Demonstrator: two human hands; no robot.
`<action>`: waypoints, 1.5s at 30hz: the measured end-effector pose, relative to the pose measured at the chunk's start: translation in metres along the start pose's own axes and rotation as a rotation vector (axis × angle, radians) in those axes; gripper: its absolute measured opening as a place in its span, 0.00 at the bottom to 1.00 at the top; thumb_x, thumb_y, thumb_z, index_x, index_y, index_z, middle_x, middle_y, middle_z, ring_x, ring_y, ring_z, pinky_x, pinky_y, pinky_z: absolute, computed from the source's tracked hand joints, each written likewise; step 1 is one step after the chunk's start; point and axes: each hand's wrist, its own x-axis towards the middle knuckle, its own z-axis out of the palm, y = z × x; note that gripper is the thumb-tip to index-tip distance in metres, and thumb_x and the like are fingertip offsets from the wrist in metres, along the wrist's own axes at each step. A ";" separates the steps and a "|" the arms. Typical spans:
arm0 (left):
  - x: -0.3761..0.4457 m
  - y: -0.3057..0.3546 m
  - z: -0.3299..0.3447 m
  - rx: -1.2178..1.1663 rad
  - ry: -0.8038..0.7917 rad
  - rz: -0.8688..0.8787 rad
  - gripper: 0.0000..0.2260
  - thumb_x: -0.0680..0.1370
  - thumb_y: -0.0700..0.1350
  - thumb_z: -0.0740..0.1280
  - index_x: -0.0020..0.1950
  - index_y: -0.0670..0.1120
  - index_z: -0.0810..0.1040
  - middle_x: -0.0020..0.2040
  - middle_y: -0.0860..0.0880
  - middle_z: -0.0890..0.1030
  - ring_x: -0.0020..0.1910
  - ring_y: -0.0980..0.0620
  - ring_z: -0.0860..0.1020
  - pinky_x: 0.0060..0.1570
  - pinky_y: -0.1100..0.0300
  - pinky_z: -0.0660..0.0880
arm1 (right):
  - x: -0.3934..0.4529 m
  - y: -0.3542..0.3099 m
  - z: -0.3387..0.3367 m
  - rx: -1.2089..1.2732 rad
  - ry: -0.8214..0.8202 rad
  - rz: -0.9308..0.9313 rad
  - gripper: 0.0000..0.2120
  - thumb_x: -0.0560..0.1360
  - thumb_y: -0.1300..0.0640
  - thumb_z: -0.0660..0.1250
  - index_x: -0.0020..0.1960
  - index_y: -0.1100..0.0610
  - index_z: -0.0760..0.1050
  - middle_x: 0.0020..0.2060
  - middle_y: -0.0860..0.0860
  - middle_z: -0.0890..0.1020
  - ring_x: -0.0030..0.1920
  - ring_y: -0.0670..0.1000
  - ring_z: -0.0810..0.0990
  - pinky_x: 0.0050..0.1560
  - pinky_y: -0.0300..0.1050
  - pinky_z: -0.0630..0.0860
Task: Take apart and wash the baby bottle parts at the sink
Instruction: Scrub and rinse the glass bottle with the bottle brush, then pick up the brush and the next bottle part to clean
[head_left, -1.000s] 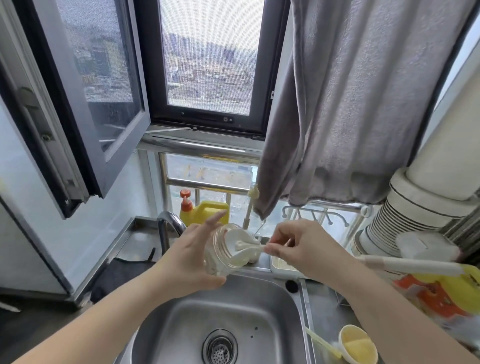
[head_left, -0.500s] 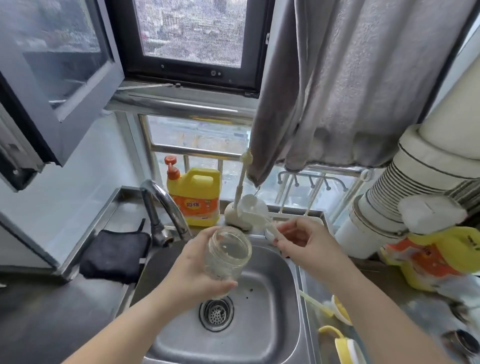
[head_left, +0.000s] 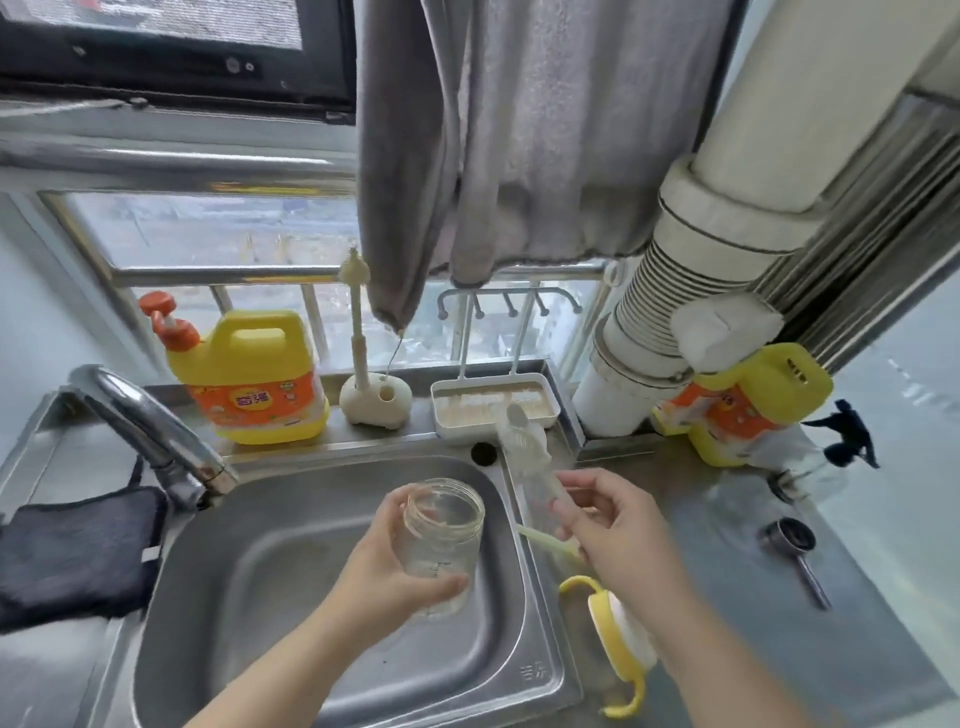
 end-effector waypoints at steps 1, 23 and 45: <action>0.006 0.000 0.005 0.017 -0.011 0.004 0.34 0.57 0.49 0.78 0.58 0.66 0.68 0.54 0.61 0.78 0.55 0.66 0.75 0.52 0.69 0.68 | -0.003 0.004 -0.006 0.023 0.030 0.012 0.07 0.74 0.61 0.70 0.46 0.49 0.80 0.35 0.48 0.83 0.31 0.44 0.79 0.30 0.33 0.71; 0.148 0.004 0.123 0.208 -0.181 -0.030 0.35 0.64 0.44 0.77 0.63 0.59 0.63 0.58 0.49 0.66 0.57 0.49 0.69 0.55 0.51 0.75 | -0.016 0.072 -0.063 0.140 0.335 0.216 0.08 0.74 0.63 0.70 0.49 0.52 0.78 0.39 0.45 0.85 0.32 0.43 0.80 0.32 0.31 0.72; 0.102 0.005 0.112 0.516 0.026 0.344 0.20 0.72 0.37 0.71 0.63 0.43 0.73 0.57 0.51 0.71 0.53 0.47 0.74 0.54 0.58 0.70 | 0.011 0.080 -0.054 0.117 0.348 0.200 0.08 0.77 0.60 0.65 0.48 0.46 0.77 0.39 0.46 0.84 0.32 0.39 0.78 0.34 0.34 0.71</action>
